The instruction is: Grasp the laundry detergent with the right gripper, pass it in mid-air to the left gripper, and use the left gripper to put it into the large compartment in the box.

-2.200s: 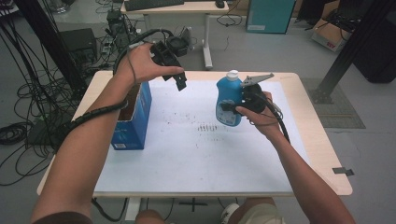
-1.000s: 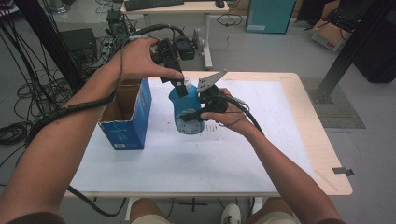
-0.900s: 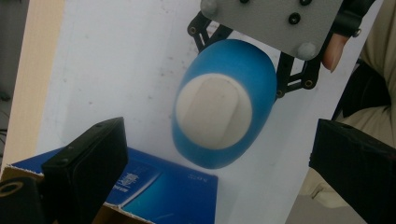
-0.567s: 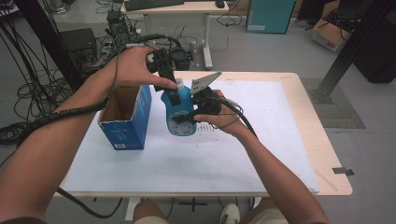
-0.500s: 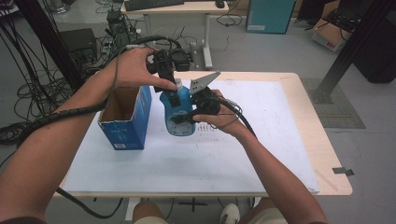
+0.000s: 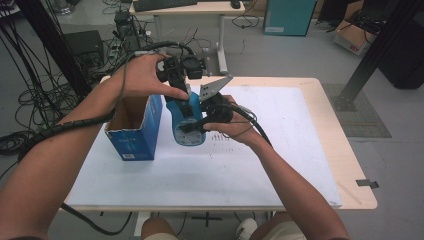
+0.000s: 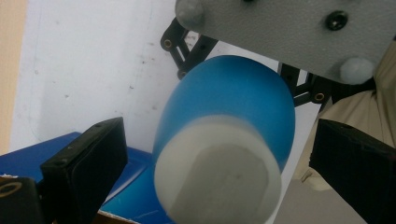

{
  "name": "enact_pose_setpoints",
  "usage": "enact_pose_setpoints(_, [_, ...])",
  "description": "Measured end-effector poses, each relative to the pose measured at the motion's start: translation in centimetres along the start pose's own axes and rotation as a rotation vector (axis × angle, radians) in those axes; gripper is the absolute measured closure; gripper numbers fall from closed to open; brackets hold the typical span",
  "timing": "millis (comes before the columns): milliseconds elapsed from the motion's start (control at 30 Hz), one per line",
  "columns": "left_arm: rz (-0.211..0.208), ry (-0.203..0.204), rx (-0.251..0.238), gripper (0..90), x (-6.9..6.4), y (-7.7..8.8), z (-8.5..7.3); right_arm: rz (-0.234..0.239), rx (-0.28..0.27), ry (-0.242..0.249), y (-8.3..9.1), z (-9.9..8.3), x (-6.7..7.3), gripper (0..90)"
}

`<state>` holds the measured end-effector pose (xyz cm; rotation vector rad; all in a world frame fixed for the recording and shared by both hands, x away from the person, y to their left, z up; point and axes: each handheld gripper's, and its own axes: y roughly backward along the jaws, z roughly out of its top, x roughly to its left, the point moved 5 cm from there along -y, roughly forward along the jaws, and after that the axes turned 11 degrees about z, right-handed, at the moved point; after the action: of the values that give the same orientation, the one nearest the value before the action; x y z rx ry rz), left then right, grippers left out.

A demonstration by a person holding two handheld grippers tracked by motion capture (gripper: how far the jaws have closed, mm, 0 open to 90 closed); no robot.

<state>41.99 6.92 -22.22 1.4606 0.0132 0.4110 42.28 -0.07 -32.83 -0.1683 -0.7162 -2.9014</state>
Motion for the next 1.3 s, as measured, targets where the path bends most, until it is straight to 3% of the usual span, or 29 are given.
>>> enact_pose_setpoints(67, [-0.005,-0.008,0.001,4.5,0.00,-0.01,0.02,0.003,0.001,0.003,0.03,0.03,0.05,43.9])
enact_pose_setpoints(200, [-0.005,0.015,-0.009,4.4,-0.15,-0.15,0.12,-0.003,0.004,0.021,0.15,0.11,0.18,43.9])
enact_pose_setpoints(233, [0.002,-0.010,0.014,4.4,-0.02,-0.07,0.00,0.007,0.008,0.026,0.24,0.09,0.24,43.9])
enact_pose_setpoints(367, [-0.004,-0.013,0.019,4.4,-0.19,-0.07,0.12,-0.003,0.012,0.039,0.39,0.07,0.14,43.9])
enact_pose_setpoints(600, [0.002,-0.032,0.017,4.4,-0.16,-0.19,0.32,-0.004,0.005,0.036,0.61,0.17,0.21,43.9])
enact_pose_setpoints(967, [-0.001,-0.028,0.015,4.4,-0.35,-0.16,0.32,0.002,-0.001,0.032,0.57,0.11,0.33,43.9])
enact_pose_setpoints(1033, [0.000,-0.046,0.022,4.5,-0.27,-0.16,0.27,0.003,-0.005,0.041,0.47,0.18,0.36,43.9])
enact_pose_setpoints(1300, [-0.008,-0.029,0.015,4.4,-0.31,-0.18,0.09,0.010,-0.001,0.037,0.36,0.18,0.42,43.9])
